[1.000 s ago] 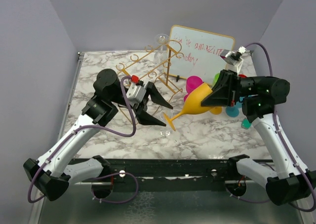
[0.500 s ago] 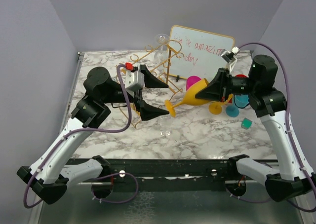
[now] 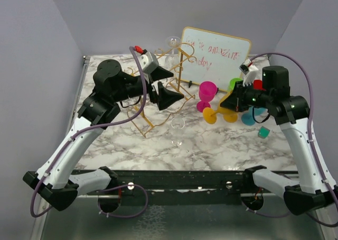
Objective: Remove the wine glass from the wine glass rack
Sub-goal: Place the wine glass at the center of the board.
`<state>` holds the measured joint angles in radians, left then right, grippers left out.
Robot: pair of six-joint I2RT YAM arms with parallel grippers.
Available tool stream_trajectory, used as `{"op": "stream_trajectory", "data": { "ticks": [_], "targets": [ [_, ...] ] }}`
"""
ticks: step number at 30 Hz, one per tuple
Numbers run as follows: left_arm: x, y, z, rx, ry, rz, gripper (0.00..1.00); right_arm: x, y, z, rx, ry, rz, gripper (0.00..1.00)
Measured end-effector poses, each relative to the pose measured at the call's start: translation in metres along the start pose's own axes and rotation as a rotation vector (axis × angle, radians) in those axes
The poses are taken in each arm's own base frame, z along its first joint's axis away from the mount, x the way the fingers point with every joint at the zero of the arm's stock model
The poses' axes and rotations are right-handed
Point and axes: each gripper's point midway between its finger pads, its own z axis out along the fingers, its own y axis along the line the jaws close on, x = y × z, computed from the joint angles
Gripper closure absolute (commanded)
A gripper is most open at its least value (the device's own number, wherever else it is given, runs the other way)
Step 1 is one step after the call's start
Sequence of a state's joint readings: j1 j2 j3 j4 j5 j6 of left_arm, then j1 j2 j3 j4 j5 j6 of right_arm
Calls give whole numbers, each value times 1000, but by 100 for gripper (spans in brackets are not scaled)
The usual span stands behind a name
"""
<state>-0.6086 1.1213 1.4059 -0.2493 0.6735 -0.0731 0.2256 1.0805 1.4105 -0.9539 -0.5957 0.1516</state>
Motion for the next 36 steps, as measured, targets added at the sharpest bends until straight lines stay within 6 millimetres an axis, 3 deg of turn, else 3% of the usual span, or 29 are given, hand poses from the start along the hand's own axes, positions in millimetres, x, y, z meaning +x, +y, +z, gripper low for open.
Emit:
{"op": "stream_trajectory", "data": {
  "ticks": [6, 13, 19, 22, 33, 36],
  "targets": [
    [-6, 25, -3, -101, -33, -50, 1, 35, -50, 16, 221, 96, 53, 100],
    [-12, 35, -4, -144, -72, -86, 1, 83, -70, 45, 357, 235, 39, 100],
    [5, 44, -2, -186, -80, -142, 1, 79, -79, 65, 458, 202, -40, 100],
    [1, 48, -5, -217, -100, -143, 1, 74, -80, 80, 485, 183, -75, 100],
    [-22, 48, -26, -304, -181, -102, 1, 90, -104, 114, 569, 239, -118, 99],
    [-15, 50, -26, -312, -172, -112, 1, 98, -107, 119, 573, 265, -127, 89]
  ]
}}
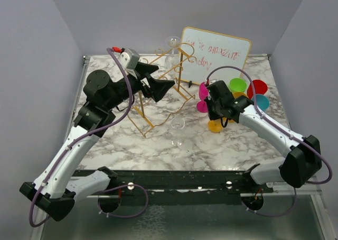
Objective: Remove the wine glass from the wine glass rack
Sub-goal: Place the wine glass at the center of the board, then pick up the wine glass from the wine rack.
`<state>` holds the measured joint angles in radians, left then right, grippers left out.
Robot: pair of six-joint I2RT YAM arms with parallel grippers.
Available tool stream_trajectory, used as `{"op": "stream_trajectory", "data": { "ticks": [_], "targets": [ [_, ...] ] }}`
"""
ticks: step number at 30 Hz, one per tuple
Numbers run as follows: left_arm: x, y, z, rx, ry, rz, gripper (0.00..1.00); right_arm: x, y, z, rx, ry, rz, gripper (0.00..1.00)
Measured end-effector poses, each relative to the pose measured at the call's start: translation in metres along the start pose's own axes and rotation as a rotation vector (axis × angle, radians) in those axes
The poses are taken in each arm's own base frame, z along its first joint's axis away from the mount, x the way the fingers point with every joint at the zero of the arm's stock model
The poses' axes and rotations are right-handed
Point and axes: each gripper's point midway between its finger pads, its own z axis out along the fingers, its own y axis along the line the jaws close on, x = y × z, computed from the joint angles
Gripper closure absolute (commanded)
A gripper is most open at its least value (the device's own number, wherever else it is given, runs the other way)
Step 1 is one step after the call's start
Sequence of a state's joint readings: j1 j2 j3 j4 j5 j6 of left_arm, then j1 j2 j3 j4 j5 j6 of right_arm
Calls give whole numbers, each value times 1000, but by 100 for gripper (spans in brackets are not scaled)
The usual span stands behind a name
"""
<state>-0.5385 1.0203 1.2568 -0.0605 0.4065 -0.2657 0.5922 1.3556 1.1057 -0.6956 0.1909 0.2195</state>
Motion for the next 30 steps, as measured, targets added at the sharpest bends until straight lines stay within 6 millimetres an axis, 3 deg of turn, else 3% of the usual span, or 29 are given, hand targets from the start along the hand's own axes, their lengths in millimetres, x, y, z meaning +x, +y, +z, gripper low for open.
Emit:
{"op": "stream_trajectory", "data": {
  "ticks": [4, 14, 18, 23, 30],
  "targets": [
    [6, 3, 1, -6, 21, -5, 1, 3, 0, 5, 4, 17, -15, 68],
    [4, 3, 1, -10, 39, 17, 1, 1, -1, 0, 2, 23, -48, 47],
    [4, 8, 7, -21, 66, 18, 1, -19, -1, -21, -11, -31, -43, 44],
    [-6, 21, 26, -67, 105, 13, 1, -46, 5, -61, -77, -145, -40, 42],
    [-32, 58, 44, -172, 102, 21, 3, -58, 9, -105, -154, -259, 0, 40]
  ]
}}
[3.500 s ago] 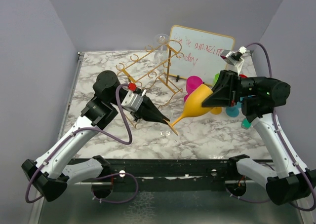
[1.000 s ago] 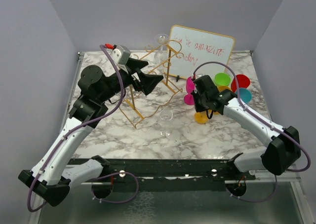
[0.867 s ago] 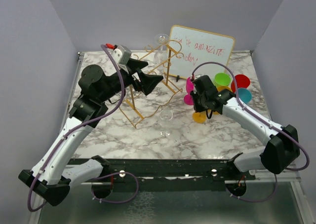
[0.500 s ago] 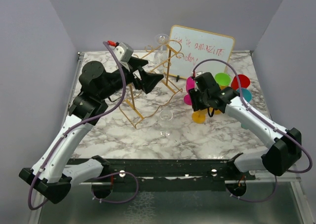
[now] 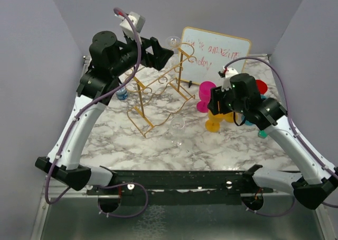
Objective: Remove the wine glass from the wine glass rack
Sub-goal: Pick up the wine glass from the wine rack.
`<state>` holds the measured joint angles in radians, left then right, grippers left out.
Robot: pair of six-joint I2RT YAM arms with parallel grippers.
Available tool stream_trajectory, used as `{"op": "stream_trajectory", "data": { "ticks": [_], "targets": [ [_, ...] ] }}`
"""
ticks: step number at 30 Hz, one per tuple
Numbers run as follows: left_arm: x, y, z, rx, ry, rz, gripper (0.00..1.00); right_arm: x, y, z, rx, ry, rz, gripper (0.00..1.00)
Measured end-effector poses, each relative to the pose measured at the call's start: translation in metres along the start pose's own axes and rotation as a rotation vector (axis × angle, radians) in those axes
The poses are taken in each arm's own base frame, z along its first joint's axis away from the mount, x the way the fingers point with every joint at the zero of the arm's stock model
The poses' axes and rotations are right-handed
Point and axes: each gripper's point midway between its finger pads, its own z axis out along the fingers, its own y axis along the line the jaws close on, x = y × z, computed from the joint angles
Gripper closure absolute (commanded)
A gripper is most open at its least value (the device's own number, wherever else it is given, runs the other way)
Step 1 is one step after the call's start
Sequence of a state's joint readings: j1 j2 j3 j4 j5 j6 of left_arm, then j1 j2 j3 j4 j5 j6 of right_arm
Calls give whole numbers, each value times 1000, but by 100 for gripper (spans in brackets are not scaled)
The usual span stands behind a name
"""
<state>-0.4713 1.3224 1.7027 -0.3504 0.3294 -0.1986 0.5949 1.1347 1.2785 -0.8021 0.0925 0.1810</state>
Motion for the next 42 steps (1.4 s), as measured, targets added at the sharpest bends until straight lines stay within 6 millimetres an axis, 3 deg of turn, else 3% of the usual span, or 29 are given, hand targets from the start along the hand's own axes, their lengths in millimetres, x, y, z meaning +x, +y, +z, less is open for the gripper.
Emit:
{"op": "stream_trajectory", "data": {
  "ticks": [3, 6, 15, 24, 31, 37, 42],
  "targets": [
    [-13, 26, 13, -48, -11, -16, 10, -3, 7, -8, -37, -24, 38, 40],
    [-14, 53, 29, -83, 4, -53, 11, -3, 9, -10, -44, -39, 69, 40],
    [24, 109, 71, -89, 110, -203, 18, 7, 12, -10, -56, -18, 143, 40],
    [39, 128, 101, -50, 168, -240, 28, 7, 20, -16, -101, -24, 172, 40],
    [75, 139, 119, -24, 245, -289, 33, 24, 25, -9, -125, 29, 188, 40],
    [96, 142, 128, 1, 293, -329, 43, 26, 28, -9, -139, 37, 193, 40],
    [97, 138, 127, 20, 301, -342, 50, 29, 31, -7, -150, 52, 196, 40]
  ]
}}
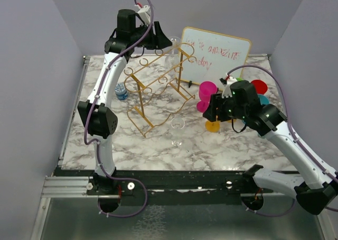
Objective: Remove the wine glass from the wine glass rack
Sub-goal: Pick up the wine glass from the wine rack.
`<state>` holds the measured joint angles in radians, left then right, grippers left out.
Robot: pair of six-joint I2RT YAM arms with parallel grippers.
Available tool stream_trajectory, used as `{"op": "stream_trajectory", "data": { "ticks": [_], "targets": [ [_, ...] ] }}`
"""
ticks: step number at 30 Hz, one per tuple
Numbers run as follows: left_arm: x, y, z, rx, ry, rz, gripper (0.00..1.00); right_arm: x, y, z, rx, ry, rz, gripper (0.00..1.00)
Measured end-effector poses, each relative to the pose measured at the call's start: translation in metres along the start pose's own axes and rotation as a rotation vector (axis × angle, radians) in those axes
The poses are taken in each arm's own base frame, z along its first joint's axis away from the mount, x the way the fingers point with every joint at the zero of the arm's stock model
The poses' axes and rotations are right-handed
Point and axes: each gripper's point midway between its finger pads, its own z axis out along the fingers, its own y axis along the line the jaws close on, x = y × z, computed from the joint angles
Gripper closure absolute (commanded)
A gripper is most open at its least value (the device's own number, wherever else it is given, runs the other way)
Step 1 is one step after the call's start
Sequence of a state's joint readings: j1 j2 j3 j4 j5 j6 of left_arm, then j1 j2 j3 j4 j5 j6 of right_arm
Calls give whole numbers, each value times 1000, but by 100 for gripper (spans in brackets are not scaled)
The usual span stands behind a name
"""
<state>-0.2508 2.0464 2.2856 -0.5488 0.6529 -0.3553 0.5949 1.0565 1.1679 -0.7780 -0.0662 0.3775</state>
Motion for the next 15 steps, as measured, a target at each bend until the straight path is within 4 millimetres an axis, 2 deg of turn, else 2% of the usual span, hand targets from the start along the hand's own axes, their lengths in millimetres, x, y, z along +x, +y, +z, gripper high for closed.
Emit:
{"op": "stream_trajectory", "data": {
  "ticks": [15],
  "targets": [
    [1, -12, -1, 60, 14, -31, 73, 7, -1, 5, -2, 29, 10, 40]
  ]
}}
